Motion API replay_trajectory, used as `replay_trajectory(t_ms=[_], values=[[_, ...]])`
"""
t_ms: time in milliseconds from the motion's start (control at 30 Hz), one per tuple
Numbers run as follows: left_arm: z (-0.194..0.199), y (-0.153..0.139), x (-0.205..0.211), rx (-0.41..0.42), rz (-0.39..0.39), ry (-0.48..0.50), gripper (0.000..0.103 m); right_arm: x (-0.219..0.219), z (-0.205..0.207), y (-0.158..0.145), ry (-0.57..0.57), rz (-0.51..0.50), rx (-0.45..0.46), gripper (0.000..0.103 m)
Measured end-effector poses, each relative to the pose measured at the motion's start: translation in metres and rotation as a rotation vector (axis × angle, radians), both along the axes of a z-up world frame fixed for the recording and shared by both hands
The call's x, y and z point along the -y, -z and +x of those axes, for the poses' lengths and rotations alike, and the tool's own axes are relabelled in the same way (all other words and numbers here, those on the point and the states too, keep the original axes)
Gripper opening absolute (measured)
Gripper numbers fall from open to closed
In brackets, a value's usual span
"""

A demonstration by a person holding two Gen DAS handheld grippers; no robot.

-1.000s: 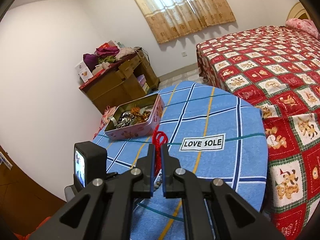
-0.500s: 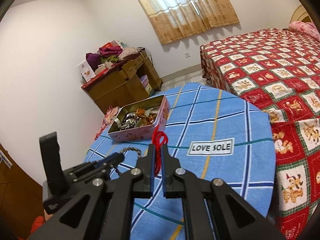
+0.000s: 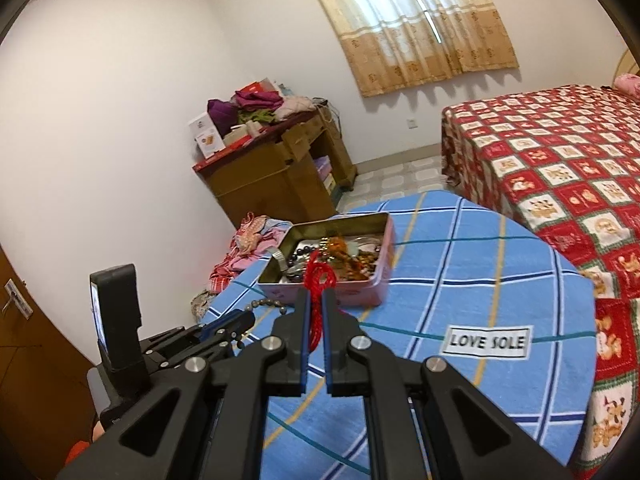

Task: Organize jewelry
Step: 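Grasp the grey bead bracelet with the left tool, then carry the grey beads and red tassel over the pink tin while opening both tools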

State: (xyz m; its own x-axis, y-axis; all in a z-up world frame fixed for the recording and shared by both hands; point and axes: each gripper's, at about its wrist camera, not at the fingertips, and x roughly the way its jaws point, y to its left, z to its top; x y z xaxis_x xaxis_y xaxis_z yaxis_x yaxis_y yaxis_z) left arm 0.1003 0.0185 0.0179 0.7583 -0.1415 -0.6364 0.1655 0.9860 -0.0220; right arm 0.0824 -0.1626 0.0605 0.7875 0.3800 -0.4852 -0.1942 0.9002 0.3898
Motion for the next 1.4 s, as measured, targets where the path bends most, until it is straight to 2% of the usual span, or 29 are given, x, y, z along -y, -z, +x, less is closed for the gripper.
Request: replay_trajectory(t_ms=[533,733,833,933,1167,1400], values=[[0.018,0.020,-0.026,-0.051,-0.062,-0.034,0.007,-0.021,0.036,0.024,-0.049,-0.010,-0.064,0.007],[0.039,0.005,-0.030,-0.005,-0.109,-0.020,0.007,-0.027,0.060,0.020,-0.059,-0.009,-0.036,0.007],[0.056,-0.002,-0.028,0.030,-0.117,-0.035,0.007,-0.032,0.079,0.014,-0.061,0.000,-0.002,0.007],[0.080,-0.001,-0.024,0.037,-0.137,-0.045,0.007,-0.038,0.111,0.016,-0.078,0.045,-0.013,0.007],[0.129,0.020,-0.019,0.020,-0.139,-0.078,0.007,-0.057,0.170,0.045,-0.083,0.054,-0.053,0.007],[0.155,0.038,-0.018,-0.009,-0.106,-0.102,0.008,-0.065,0.196,0.083,-0.082,0.040,-0.134,0.009]])
